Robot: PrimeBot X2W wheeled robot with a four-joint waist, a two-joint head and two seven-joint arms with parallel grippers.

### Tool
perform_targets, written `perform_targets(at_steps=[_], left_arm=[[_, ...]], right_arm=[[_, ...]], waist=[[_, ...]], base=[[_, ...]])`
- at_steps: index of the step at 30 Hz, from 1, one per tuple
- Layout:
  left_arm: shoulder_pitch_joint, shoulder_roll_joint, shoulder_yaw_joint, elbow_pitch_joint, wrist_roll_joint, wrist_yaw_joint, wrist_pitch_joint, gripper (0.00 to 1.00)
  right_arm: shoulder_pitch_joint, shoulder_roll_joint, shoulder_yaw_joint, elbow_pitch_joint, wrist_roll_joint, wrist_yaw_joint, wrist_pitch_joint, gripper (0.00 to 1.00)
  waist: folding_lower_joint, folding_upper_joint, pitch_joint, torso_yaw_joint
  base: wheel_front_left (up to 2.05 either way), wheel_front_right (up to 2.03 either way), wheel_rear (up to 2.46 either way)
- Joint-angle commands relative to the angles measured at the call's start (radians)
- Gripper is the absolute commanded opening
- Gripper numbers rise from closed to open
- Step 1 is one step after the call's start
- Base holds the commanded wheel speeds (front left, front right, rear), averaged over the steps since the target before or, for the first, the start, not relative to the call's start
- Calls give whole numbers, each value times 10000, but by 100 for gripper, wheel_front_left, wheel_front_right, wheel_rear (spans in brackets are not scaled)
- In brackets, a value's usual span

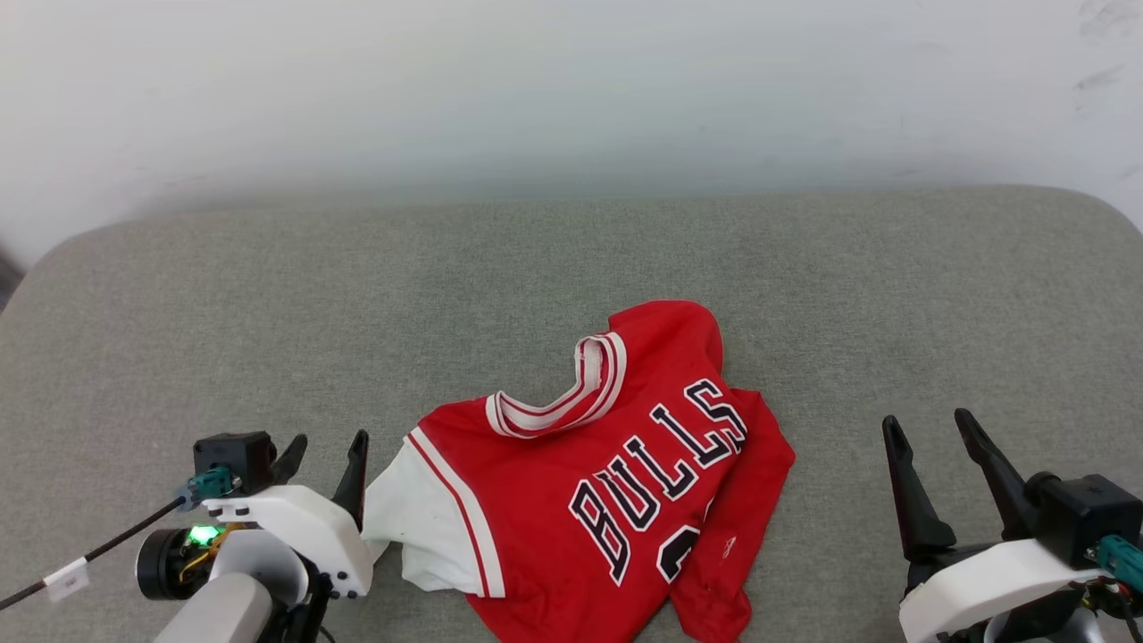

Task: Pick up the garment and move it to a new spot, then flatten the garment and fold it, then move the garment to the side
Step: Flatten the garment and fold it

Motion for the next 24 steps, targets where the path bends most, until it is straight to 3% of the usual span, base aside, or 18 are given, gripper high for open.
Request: perform_targets(at_steps=[1,7,18,24], left_arm=[[-138,-75,16,-89,86,53,-191,100],[-119,-299,30,-1026,1035,635,-1663,100],[491,-619,3,-3477,2564,1569,-2001,100],[560,-930,2,-4008,2843,1604,-2006,100]], right_arm=[[85,14,-2,-43,-55,-5,-3,100],[190,13,-161,-6,156,-5,125,100],[-878,14,-1294,866,632,-3,746,100],[-2253,-87,-1604,1726,677,-4,2492,100]], waist=[[0,0,-88,-7],[0,0,-295,-12],[0,0,160,509],[0,0,817,1112]], base=[[0,0,0],[0,0,0],[0,0,0],[0,0,0]])
